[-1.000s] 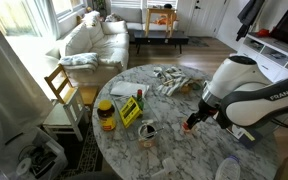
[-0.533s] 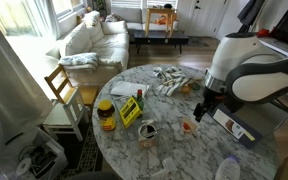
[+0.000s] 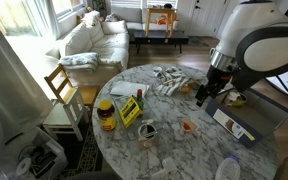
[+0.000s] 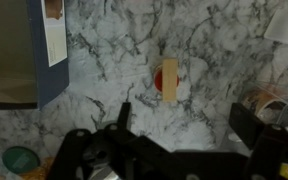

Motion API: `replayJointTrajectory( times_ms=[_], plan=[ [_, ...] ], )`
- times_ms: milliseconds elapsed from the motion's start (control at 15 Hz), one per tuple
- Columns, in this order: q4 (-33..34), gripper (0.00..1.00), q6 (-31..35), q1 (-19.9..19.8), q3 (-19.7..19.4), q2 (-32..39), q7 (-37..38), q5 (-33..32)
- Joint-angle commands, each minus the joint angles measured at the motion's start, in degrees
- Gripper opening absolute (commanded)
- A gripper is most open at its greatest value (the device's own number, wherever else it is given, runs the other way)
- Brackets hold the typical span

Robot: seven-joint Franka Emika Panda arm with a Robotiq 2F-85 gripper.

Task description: Turn the clear small jar with the red lid the right way up on the table, pick up the wooden block and put it on the clear small jar with a red lid

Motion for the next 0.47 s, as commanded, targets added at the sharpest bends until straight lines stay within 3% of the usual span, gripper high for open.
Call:
replayJointTrajectory(
  times_ms=[0,400],
  plan=[
    [0.1,1.0,-0.2,-0.3,0.3,0.0,-0.1,0.0],
    [0.1,1.0,-0.1,-0.3,0.4,0.3,0.0,0.0]
  ],
)
